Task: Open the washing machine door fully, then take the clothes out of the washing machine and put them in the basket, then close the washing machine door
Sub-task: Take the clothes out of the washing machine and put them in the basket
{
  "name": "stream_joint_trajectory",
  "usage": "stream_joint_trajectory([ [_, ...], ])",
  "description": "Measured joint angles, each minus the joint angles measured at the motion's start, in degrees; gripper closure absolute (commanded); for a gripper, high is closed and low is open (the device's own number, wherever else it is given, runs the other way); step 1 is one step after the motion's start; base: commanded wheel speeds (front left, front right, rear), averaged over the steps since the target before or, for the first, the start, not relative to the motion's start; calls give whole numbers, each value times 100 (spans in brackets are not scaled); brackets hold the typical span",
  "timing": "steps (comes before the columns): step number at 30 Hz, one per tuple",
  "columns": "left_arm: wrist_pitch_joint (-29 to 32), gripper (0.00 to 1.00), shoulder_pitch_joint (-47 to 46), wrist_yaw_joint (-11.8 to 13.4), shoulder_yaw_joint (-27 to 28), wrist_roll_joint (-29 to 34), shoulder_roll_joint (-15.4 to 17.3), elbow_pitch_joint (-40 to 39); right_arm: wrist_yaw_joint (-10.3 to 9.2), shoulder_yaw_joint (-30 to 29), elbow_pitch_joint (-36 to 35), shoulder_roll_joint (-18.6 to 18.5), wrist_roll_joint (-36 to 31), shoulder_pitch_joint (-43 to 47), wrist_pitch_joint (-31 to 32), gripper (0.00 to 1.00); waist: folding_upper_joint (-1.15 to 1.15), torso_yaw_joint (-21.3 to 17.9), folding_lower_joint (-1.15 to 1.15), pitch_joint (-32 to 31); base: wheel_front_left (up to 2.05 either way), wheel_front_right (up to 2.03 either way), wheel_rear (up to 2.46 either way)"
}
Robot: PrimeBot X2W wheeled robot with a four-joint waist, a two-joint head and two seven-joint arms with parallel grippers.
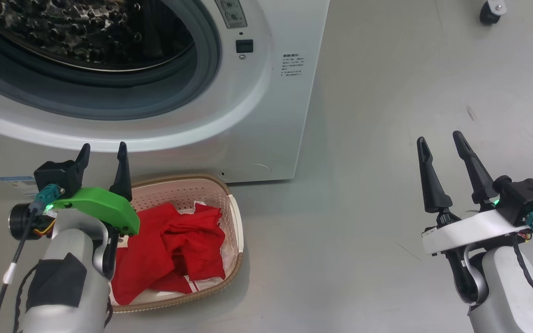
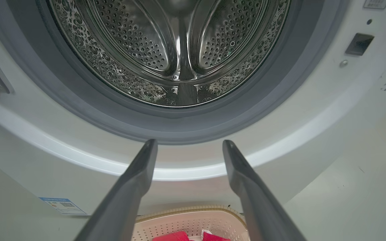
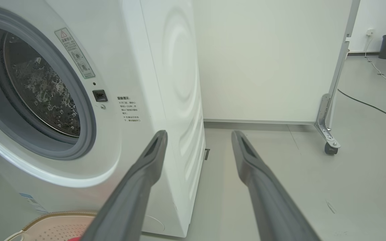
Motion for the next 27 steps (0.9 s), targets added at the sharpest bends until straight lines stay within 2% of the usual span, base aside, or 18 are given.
stream_joint_trajectory([
  [14, 0, 0, 954, -15, -5, 81, -23, -1267, 0, -46, -45, 75, -52, 401, 0, 0, 0, 343, 0, -667, 0, 0, 0],
  [27, 0, 0, 1674, -37, -214, 79, -23, -2041, 0, -63, -122, 126, -98, 544, 0, 0, 0, 407, 0, -892, 0, 0, 0],
])
